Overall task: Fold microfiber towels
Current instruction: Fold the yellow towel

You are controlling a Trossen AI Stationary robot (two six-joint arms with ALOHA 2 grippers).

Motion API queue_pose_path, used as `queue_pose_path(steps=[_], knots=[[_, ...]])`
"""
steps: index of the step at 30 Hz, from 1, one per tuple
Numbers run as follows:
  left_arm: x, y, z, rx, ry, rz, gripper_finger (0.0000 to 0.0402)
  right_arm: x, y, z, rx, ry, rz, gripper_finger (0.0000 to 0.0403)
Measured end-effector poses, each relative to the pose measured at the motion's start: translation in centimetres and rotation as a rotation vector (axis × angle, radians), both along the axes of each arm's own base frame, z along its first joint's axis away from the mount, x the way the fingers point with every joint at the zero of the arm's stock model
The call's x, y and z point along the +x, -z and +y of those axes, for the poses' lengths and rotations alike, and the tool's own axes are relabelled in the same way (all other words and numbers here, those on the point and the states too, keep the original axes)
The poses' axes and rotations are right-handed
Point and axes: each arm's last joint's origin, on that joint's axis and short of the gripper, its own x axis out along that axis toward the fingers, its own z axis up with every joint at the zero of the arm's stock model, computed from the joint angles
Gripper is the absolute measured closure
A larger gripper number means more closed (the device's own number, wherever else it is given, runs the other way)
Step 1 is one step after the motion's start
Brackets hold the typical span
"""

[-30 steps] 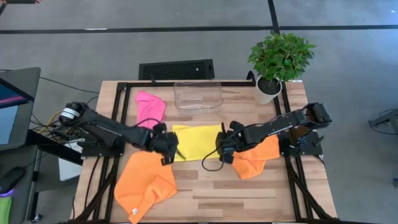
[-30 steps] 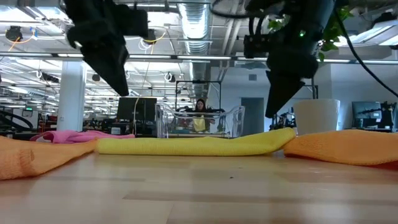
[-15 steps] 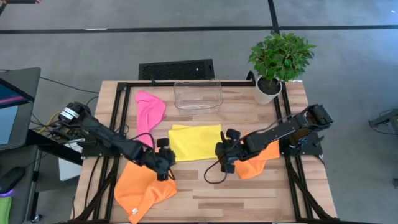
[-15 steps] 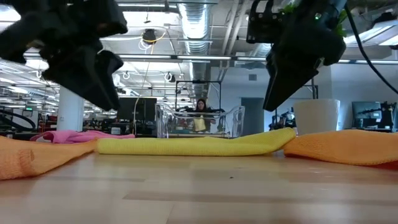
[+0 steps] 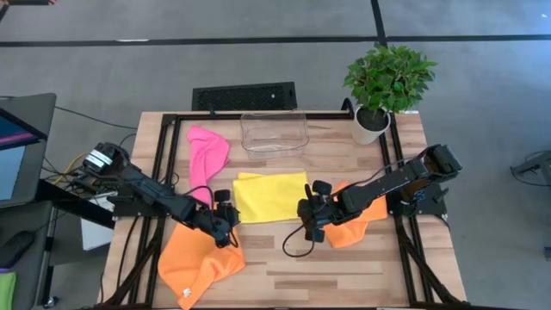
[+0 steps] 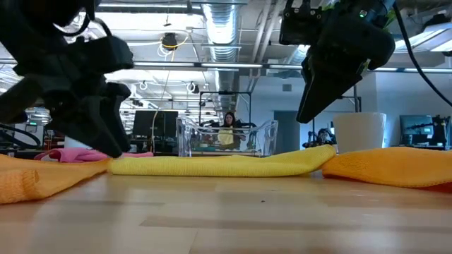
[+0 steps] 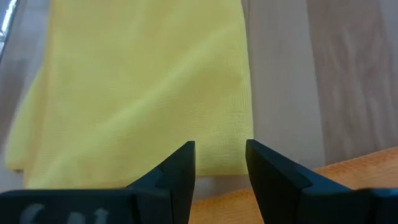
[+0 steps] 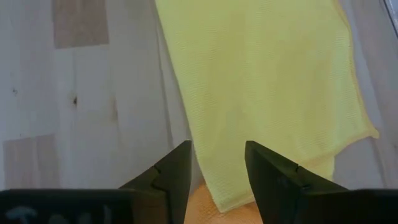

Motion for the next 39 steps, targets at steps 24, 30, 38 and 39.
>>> queue_pose_path(steps=[24,30,38,39], knots=[[2.8,1.0,-1.3,0.095,-0.018,0.184,0.0393,0.6,0.0,-1.5,0.020,0.083,-0.015,0.0238],[3.8,-1.3,-1.5,0.136,-0.058,0.241,0.0399,0.7,0.0,-2.0,0.020,0.098,-0.015,0.0242],[6.7,-4.3,-0.6,0.196,0.023,0.198,0.0400,0.4,-0.4,-2.0,0.008,0.080,-0.014,0.0243],[7.2,-4.4,-0.3,0.193,0.040,0.192,0.0401,0.3,-0.6,-2.0,0.008,0.081,-0.017,0.0243]])
